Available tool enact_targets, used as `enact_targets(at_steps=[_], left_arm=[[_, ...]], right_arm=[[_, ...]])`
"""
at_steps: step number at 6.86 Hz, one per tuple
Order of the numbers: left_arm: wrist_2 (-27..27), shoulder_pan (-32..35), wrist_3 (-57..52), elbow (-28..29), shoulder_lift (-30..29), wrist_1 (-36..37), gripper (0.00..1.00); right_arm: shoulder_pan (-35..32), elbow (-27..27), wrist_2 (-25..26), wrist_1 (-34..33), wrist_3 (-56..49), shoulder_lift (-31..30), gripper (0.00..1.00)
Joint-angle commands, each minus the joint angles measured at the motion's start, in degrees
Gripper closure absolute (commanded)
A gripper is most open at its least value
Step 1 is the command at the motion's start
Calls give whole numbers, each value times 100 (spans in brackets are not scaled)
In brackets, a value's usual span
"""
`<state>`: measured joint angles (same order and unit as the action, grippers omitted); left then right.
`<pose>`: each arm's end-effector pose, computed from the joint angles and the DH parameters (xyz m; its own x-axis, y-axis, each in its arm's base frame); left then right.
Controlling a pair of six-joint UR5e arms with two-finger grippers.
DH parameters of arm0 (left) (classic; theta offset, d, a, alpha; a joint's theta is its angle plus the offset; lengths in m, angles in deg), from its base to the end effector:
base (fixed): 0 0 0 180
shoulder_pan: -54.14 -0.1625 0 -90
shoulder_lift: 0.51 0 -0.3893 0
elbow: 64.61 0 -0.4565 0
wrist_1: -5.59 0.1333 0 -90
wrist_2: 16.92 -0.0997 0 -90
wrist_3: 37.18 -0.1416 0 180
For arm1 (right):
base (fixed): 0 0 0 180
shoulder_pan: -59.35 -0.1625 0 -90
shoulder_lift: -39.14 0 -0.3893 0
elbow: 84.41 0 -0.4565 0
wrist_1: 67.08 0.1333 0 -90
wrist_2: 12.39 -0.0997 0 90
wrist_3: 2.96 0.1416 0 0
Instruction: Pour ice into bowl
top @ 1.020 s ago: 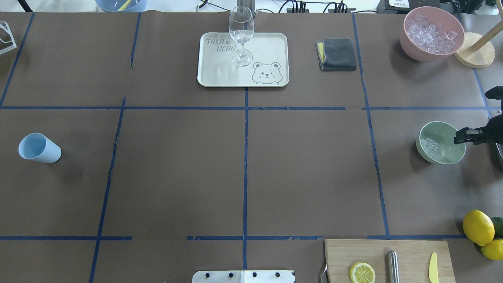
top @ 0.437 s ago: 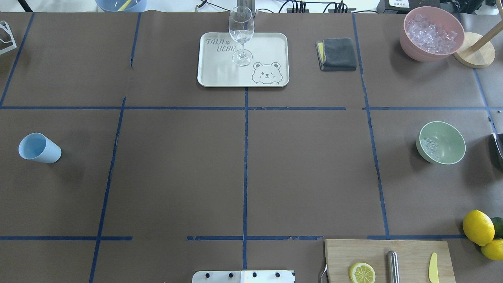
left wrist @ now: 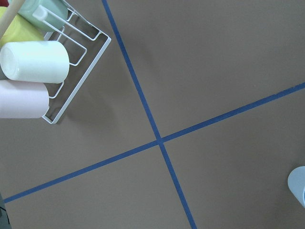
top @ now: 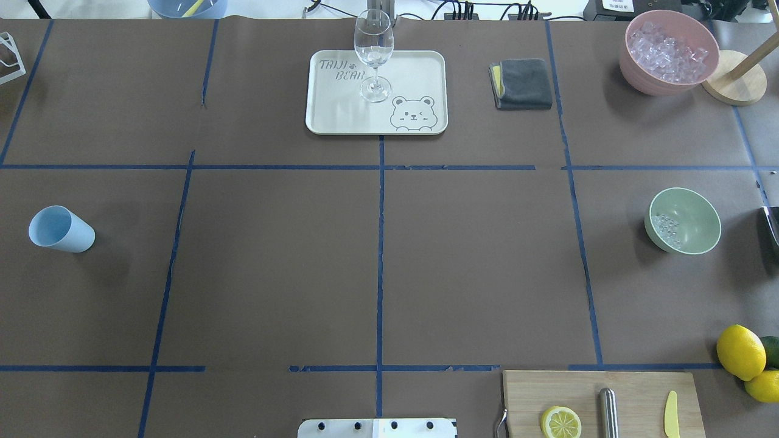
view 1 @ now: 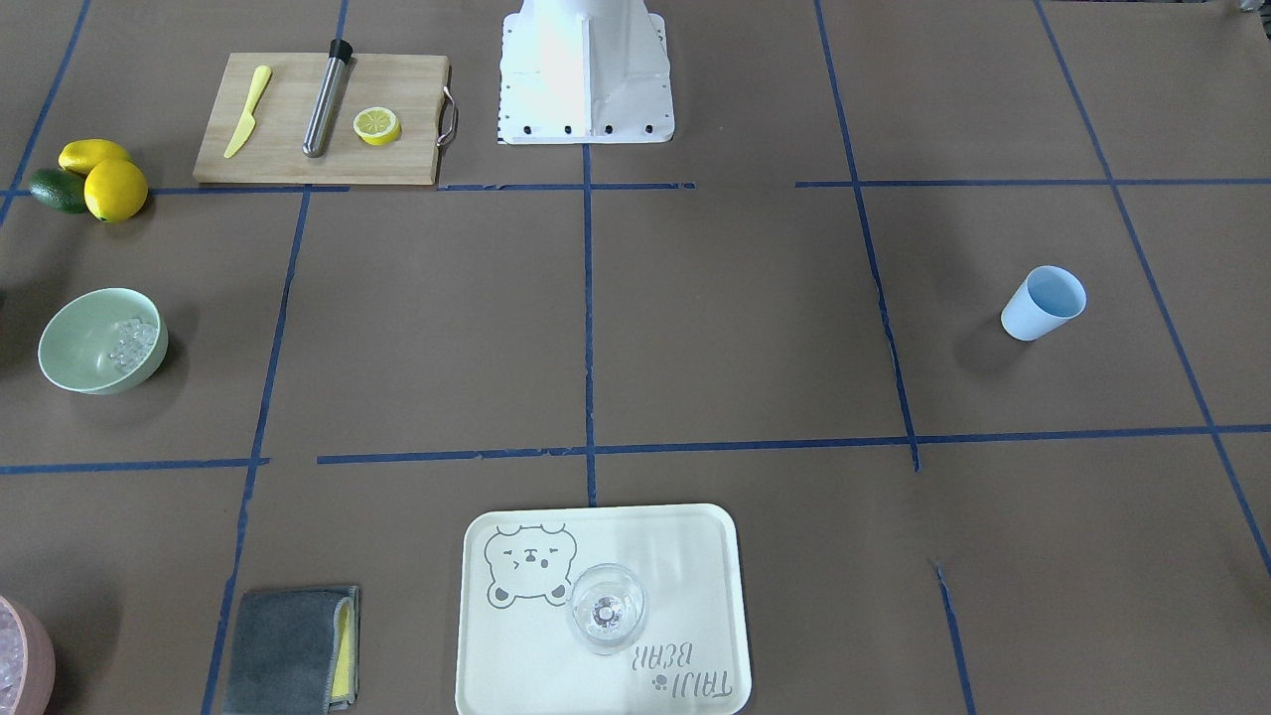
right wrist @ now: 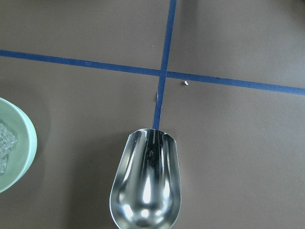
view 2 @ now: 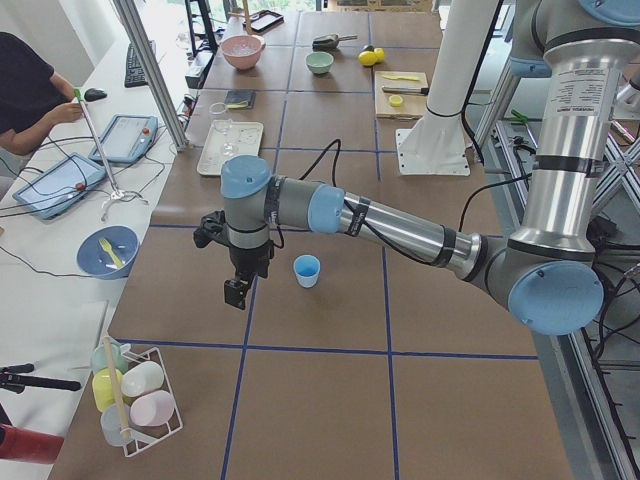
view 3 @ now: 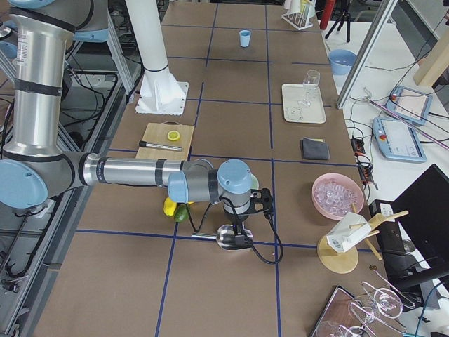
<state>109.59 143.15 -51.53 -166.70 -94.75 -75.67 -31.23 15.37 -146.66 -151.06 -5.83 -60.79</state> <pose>-0.0390 -0.5815 0.5220 0.7730 0.3352 -0.5386 -0.2154 0.9373 0.2741 0.0395 -0.4985 0.6378 0.7163 -0.1139 0.6884 0.0258 0.9902 0.1369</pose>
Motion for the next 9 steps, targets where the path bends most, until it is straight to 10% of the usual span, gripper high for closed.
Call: enact_targets(at_steps=[1,9], left_arm=[[529,19,194,676,90,-108,0],[551,11,345,830,90,-250,0]], right_arm=[[-38,-12,-229,-64,49,35,0],[-407,-46,-425,-575,50,26,0]])
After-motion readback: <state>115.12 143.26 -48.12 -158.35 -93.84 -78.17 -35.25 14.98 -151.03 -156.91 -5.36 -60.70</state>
